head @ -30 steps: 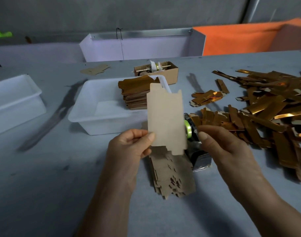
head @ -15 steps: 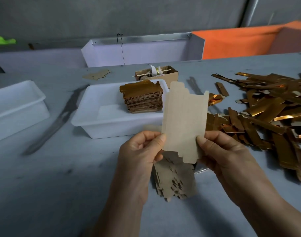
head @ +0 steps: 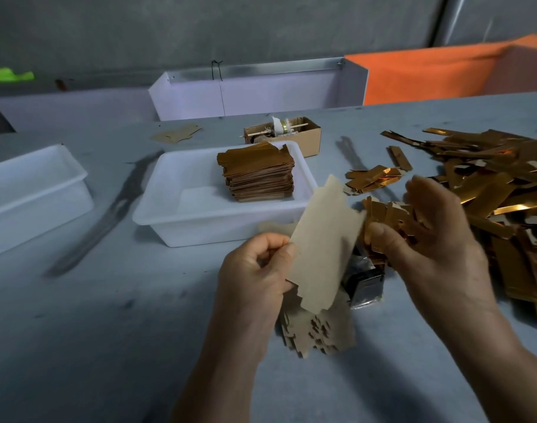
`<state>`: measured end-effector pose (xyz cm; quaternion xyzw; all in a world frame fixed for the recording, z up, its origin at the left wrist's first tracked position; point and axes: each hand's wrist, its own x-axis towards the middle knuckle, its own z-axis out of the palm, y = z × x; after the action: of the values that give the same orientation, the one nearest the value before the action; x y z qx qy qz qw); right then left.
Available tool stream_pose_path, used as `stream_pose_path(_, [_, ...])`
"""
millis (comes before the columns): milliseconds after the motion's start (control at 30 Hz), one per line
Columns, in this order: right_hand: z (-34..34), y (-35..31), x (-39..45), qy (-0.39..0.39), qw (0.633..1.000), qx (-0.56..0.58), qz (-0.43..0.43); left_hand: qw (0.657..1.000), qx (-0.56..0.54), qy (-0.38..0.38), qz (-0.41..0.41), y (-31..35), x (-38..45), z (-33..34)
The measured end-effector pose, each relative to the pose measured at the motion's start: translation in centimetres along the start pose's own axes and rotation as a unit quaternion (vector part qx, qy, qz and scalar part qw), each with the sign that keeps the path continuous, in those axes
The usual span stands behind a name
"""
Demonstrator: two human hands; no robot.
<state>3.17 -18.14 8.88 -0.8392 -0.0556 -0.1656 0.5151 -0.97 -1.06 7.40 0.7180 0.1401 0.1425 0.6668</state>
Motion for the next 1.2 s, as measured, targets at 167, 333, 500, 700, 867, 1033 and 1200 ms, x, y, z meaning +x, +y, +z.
stream_pose_path(167, [0.2, -0.1, 0.0, -0.042, 0.999, -0.016, -0.030, 0.993, -0.095, -0.007, -0.062, 0.3, 0.0, 0.1])
stream_pose_path(333, [0.5, -1.5, -0.1, -0.032, 0.926, -0.230, -0.298, 1.000, 0.028, -0.003, 0.009, 0.1, -0.2, -0.2])
stream_pose_path(500, [1.8, -2.6, 0.8, -0.122, 0.879, -0.268, -0.376, 0.984, 0.135, -0.017, 0.117, 0.8, -0.3, -0.1])
stream_pose_path(700, [1.4, -2.5, 1.6, -0.158, 0.986, -0.043, -0.045, 0.989, 0.083, 0.124, 0.023, -0.5, 0.4, -1.1])
stream_pose_path(867, [2.1, -1.3, 0.9, -0.189, 0.960, 0.142, 0.151, 0.960, -0.236, -0.066, -0.136, -1.1, -0.2, 0.2])
stream_pose_path(1033, [2.5, -0.6, -0.3, -0.198, 0.946, 0.186, 0.178, 0.982, -0.162, -0.031, -0.089, -1.5, -0.1, 0.9])
stream_pose_path(1200, [2.3, -0.4, -0.9, -0.218, 0.944, 0.192, 0.160, 0.989, -0.120, -0.027, -0.078, -1.7, -0.2, 1.0])
